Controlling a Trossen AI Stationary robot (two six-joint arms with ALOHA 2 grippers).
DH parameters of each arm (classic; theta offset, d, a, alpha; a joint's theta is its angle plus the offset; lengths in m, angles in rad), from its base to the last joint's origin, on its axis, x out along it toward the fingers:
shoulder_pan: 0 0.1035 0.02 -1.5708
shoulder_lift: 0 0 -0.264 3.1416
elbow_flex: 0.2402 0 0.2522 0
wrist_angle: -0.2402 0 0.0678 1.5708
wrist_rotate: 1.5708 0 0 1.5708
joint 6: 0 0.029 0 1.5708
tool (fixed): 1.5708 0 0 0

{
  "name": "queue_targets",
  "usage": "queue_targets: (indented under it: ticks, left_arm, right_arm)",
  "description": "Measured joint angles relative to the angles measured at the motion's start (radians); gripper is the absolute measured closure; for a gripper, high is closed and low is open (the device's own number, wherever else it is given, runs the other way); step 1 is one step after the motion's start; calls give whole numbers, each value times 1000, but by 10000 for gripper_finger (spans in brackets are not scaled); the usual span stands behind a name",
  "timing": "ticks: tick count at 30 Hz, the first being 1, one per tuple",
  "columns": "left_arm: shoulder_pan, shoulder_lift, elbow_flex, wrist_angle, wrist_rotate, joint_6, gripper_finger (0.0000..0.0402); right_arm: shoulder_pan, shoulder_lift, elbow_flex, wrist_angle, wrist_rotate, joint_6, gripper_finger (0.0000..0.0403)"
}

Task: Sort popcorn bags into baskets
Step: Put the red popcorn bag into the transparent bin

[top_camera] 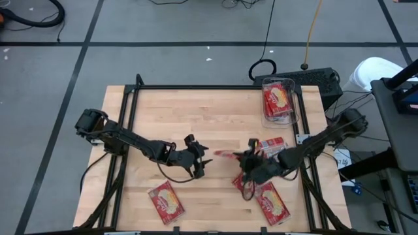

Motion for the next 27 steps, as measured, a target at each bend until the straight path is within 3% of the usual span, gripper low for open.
queue_targets:
  ticks: [4, 10, 19, 27]
  left_arm:
    - [35, 0, 0, -15, -5, -4, 114]
    - [102, -1, 0, 40, 17, 14, 132]
    - [190, -1, 0, 196, 126, 102, 174]
    - [228, -1, 0, 275, 207, 170, 192]
  right_arm:
    - [-63, -140, 0, -153, -2, 54, 390]
    - [-234, -375, 0, -352, -67, 128, 393]
    - [-676, -659, 0, -391, -471, 49, 393]
    - [-1111, -709, 0, -395, -853, -12, 394]
